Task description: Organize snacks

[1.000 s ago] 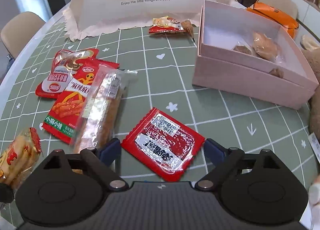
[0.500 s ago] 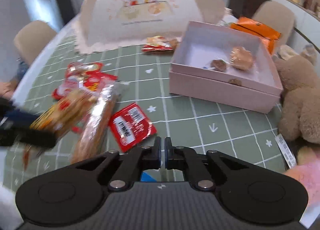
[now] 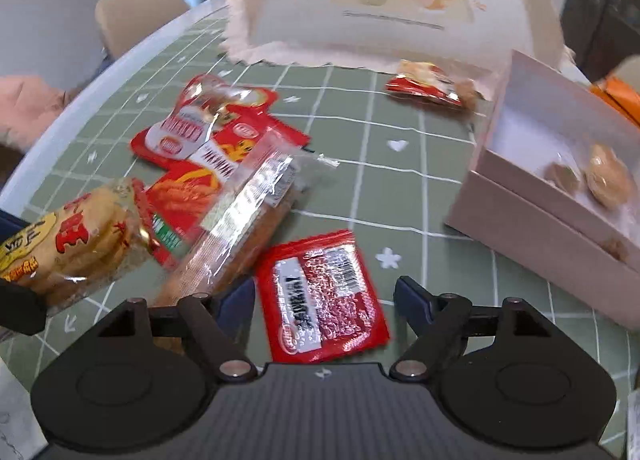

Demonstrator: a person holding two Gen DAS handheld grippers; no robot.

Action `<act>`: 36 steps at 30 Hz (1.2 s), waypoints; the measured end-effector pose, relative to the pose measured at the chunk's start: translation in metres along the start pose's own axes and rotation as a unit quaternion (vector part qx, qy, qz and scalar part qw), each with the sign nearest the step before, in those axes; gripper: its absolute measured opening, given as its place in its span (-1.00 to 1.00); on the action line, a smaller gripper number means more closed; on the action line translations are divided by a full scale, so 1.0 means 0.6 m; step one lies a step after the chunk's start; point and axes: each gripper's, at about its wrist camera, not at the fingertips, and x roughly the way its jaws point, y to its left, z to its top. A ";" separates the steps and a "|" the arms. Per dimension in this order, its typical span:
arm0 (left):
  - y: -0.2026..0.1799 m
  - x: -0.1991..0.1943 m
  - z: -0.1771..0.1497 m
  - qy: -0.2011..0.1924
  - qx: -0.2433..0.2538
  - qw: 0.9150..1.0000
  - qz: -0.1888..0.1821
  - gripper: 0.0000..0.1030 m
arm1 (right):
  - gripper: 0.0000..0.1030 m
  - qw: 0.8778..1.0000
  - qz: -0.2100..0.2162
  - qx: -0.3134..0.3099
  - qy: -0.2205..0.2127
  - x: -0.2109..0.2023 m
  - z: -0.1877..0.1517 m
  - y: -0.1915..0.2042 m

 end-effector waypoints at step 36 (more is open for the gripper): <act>-0.046 0.076 0.215 -0.103 -0.034 0.984 -0.140 -0.17 | -0.01 0.953 -0.203 0.188 -0.123 -0.396 -0.015 -0.182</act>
